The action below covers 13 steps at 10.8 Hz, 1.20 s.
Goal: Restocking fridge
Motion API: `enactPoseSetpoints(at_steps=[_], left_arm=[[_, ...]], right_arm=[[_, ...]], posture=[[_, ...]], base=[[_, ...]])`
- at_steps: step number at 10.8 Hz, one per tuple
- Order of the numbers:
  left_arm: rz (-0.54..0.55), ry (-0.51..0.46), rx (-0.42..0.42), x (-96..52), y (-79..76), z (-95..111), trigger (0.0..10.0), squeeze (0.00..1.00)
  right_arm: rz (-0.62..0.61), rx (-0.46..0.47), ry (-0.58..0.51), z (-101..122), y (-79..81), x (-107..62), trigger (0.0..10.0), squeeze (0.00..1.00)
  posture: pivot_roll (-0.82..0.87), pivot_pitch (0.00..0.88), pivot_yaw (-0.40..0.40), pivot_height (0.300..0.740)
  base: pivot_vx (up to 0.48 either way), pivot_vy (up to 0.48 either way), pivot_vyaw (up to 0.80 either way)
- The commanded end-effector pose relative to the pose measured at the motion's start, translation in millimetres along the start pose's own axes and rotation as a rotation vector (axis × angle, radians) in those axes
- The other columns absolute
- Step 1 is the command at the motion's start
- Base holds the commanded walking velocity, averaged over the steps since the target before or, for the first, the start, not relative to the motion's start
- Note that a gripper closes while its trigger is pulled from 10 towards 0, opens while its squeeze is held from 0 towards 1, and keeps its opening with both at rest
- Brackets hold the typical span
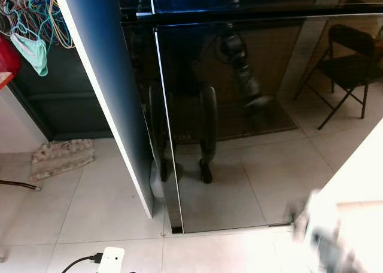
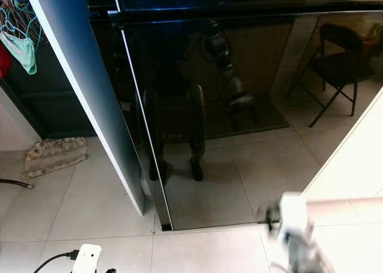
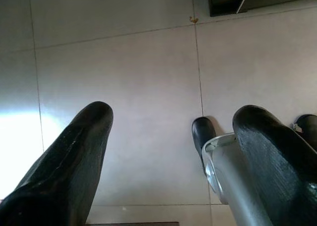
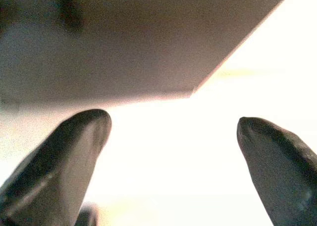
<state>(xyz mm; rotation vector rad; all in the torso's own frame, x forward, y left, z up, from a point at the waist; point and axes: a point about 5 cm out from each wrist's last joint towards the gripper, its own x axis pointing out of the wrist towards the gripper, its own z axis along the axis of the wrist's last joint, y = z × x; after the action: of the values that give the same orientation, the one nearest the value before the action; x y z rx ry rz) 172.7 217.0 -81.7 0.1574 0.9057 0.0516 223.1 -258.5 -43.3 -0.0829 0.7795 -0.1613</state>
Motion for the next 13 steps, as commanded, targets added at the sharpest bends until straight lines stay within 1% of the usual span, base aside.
enactPoseSetpoints(at_steps=[1,3,5,6,7,8,9,10,11,12,13], left_arm=[[0.010,0.046,-0.013,-2.2,7.0,-9.4,10.0,0.00],[0.040,0.056,-0.027,-3.0,17.9,-10.1,10.0,0.00],[0.052,0.073,-0.032,-3.7,25.1,-11.3,10.0,0.00],[0.057,0.077,-0.033,-4.4,28.2,-12.7,10.0,0.00],[0.072,0.084,-0.035,-6.0,33.0,-15.9,10.0,0.00],[0.075,0.083,-0.037,-6.2,32.4,-16.8,10.0,0.00],[0.079,0.083,-0.043,-6.5,31.7,-17.8,10.0,0.00],[0.074,0.090,-0.051,-6.7,26.8,-20.6,10.0,0.00],[0.056,0.098,-0.042,-6.4,21.4,-22.0,10.0,0.00],[0.044,0.103,-0.031,-6.2,18.9,-22.2,10.0,0.00],[0.052,0.097,-0.034,-5.8,18.1,-21.1,10.0,0.00]], right_arm=[[0.027,-0.022,0.137,-34.9,13.7,-6.0,10.0,0.00],[0.040,0.050,0.259,-71.4,32.9,-16.6,10.0,0.00],[0.069,0.087,0.312,-88.5,46.8,-23.5,10.0,0.00],[0.072,0.093,0.317,-90.2,49.2,-24.3,10.0,0.00],[0.078,0.093,0.313,-87.8,50.7,-23.2,10.0,0.00],[0.082,0.087,0.304,-84.9,50.0,-21.9,10.0,0.00],[0.098,0.060,0.299,-83.0,50.4,-21.2,10.0,0.00],[0.117,0.015,0.297,-81.0,51.1,-20.3,10.0,0.00],[0.100,0.031,0.297,-79.9,49.9,-19.7,10.0,0.00],[0.080,0.069,0.298,-79.6,50.7,-19.5,10.0,0.00],[0.117,0.036,0.304,-79.3,59.5,-19.5,10.0,0.00]], posture=[[-0.03,0.000,0.007,0.740],[0.00,0.000,0.017,0.740],[0.01,0.000,0.024,0.740],[0.02,0.000,0.021,0.740],[0.02,0.000,0.006,0.740],[0.02,0.000,-0.007,0.740],[0.03,0.000,-0.010,0.740],[0.04,0.000,0.005,0.740],[0.04,0.000,0.017,0.740],[0.03,0.000,0.022,0.740],[0.03,0.000,0.007,0.740]], base=[[0.000,0.000,0.00],[0.000,0.000,0.00],[0.000,0.000,0.00],[0.000,0.000,0.00],[0.000,0.266,0.00],[0.000,0.322,0.00],[0.000,0.319,0.00],[0.000,0.322,0.00],[0.000,0.319,0.00],[0.000,0.322,0.00],[0.000,0.322,0.00]])
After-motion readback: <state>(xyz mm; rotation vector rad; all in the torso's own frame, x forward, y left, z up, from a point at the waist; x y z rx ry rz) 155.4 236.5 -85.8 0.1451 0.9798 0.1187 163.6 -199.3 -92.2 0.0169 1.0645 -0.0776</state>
